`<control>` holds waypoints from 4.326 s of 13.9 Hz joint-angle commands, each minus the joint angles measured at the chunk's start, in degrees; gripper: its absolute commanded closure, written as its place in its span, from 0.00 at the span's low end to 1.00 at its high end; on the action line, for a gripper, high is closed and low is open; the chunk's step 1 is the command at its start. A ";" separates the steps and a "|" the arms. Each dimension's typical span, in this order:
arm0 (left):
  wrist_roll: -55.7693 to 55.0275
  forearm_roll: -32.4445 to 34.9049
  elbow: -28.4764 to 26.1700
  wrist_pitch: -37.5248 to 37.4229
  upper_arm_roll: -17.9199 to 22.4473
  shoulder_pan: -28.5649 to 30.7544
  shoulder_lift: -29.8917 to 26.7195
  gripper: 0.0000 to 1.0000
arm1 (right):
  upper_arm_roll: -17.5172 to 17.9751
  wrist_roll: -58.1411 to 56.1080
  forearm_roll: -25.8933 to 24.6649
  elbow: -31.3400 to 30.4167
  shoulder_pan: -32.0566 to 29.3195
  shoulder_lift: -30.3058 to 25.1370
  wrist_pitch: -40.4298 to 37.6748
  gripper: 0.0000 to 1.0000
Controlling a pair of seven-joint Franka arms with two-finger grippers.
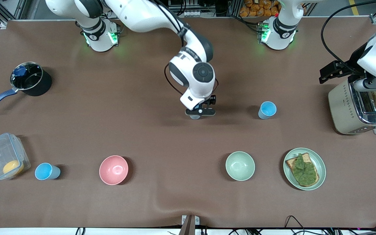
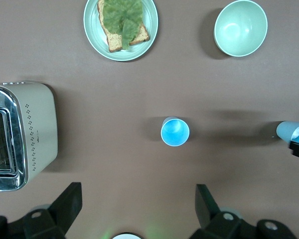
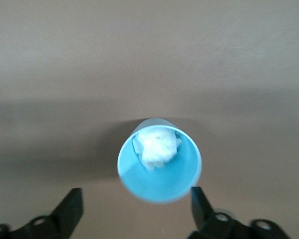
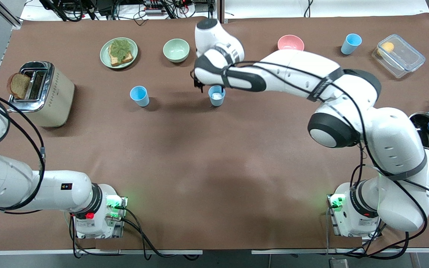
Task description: Stack blue cups with both arms
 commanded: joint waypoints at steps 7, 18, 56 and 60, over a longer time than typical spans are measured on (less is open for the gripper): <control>-1.81 0.62 0.36 -0.92 -1.33 -0.26 -0.69 0.00 | -14.98 -9.82 -1.57 -12.89 -7.30 -21.78 -9.80 0.00; -3.57 0.71 0.71 -0.83 -2.83 -0.61 -0.60 0.00 | -15.95 -40.50 -7.20 -33.40 -27.33 -46.15 -10.40 0.00; -5.94 0.18 -30.48 46.62 -5.21 -8.53 15.84 0.00 | -16.57 -49.58 -7.11 -26.37 -33.06 -46.15 -19.99 0.00; -6.03 0.01 -34.00 48.12 -5.21 -8.35 14.69 0.00 | -16.83 -49.67 -6.50 -26.19 -33.41 -45.98 -19.90 0.00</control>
